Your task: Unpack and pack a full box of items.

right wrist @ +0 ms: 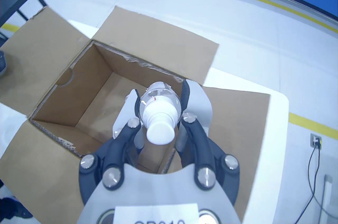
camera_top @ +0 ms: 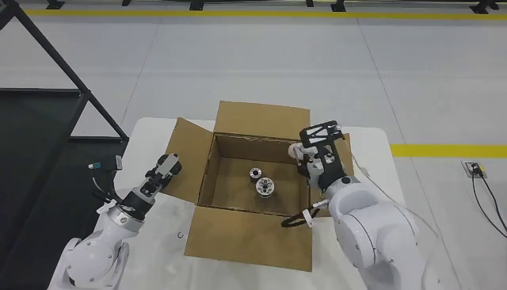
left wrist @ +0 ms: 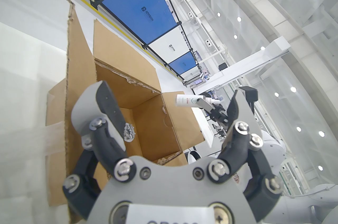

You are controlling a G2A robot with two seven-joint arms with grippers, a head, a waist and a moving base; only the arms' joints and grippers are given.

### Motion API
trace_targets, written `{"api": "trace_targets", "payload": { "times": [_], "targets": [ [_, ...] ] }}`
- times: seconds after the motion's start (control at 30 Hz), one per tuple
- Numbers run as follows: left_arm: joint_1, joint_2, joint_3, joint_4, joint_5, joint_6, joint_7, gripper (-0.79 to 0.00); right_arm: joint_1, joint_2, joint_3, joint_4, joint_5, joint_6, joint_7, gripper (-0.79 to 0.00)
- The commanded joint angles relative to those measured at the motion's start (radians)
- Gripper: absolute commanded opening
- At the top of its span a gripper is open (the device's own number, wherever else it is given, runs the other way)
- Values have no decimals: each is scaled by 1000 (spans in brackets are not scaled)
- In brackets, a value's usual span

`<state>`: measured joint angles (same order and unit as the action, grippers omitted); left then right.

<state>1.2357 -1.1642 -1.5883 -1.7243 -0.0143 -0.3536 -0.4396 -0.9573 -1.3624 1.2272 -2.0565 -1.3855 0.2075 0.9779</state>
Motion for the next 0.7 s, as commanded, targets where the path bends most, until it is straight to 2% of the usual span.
{"api": "trace_targets", "payload": {
  "times": [0.0,0.2,0.33,0.47,0.67],
  "targets": [
    [0,0,0,0,0,0,0,0,-39,6,79,-34,-12,27,0,-785],
    [0,0,0,0,0,0,0,0,-139,15,275,-92,26,98,-18,-785],
    [0,0,0,0,0,0,0,0,-179,19,356,-80,34,112,-16,-785],
    [0,0,0,0,0,0,0,0,-180,23,387,-18,0,106,20,-785],
    [0,0,0,0,0,0,0,0,-127,27,375,142,-62,98,86,-785]
  ]
}}
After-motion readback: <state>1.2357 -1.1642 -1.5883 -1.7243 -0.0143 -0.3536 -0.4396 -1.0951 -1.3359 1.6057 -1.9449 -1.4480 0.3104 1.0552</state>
